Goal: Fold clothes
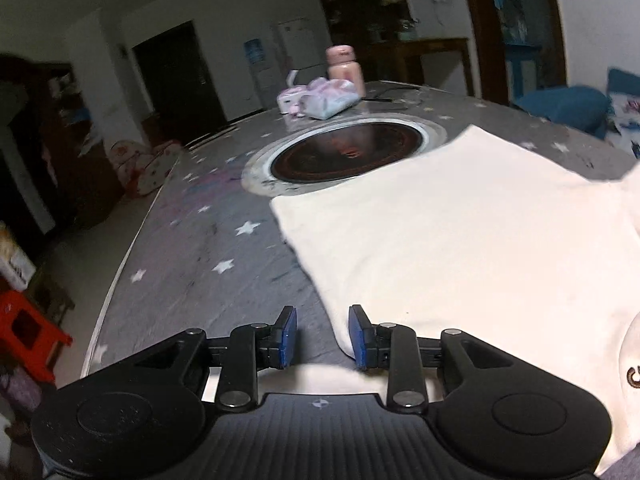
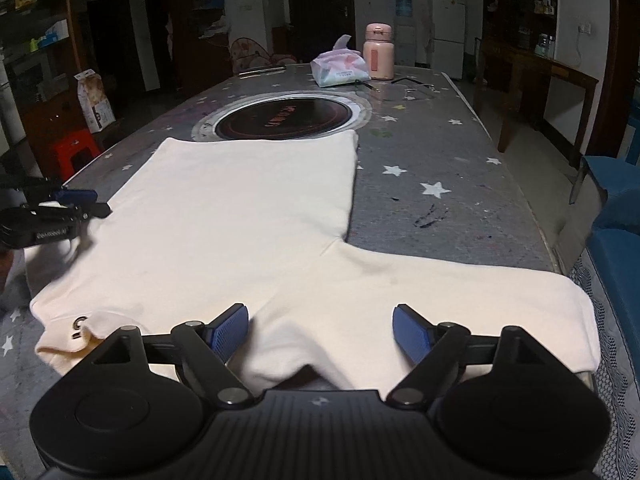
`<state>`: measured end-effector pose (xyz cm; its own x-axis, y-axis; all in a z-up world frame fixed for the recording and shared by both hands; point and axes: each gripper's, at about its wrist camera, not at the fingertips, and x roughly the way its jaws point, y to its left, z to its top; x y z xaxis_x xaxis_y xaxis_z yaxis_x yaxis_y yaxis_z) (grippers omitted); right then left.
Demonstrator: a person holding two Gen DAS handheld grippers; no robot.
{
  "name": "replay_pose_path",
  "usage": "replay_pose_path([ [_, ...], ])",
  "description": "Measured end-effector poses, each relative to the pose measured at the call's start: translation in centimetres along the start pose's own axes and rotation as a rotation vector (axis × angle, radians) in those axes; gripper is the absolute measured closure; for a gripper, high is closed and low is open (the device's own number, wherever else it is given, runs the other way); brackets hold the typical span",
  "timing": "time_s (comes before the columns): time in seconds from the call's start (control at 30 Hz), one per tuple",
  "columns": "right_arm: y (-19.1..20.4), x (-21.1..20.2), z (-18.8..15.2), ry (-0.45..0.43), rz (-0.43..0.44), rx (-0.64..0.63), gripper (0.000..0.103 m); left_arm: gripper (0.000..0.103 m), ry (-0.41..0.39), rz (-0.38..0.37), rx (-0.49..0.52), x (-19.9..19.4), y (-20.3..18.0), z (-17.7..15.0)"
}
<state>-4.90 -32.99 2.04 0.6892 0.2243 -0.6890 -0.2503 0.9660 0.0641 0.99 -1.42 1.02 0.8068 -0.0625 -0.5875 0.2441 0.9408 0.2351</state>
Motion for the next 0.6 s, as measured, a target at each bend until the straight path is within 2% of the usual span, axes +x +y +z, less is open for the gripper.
replay_pose_path([
  [0.1, 0.6, -0.3, 0.0, -0.004, 0.006, -0.01, 0.021, 0.07, -0.018, 0.015, -0.033, -1.1, 0.6, -0.2],
  [0.2, 1.1, -0.3, 0.1, -0.01, 0.015, -0.023, 0.017, 0.062, -0.042, 0.045, -0.075, -2.3, 1.4, -0.6],
  [0.23, 1.3, -0.2, 0.0, -0.006, 0.019, -0.026, 0.017, 0.062, -0.042, 0.063, -0.098, -2.7, 1.9, -0.9],
  [0.37, 1.9, 0.6, -0.2, 0.013, 0.03, -0.037, 0.016, 0.061, -0.008, 0.187, -0.207, -3.6, 4.7, -2.6],
  [0.4, 2.0, 0.8, -0.3, 0.018, 0.031, -0.039, 0.016, 0.058, 0.002, 0.22, -0.235, -3.9, 5.4, -3.0],
  [0.5, 2.4, 1.1, -0.7, 0.022, 0.032, -0.046, 0.011, 0.053, 0.031, 0.318, -0.318, -4.5, 7.5, -4.3],
  [0.6, 2.7, 1.4, -1.0, 0.016, 0.03, -0.056, 0.005, 0.053, 0.063, 0.405, -0.398, -5.0, 9.6, -5.6],
])
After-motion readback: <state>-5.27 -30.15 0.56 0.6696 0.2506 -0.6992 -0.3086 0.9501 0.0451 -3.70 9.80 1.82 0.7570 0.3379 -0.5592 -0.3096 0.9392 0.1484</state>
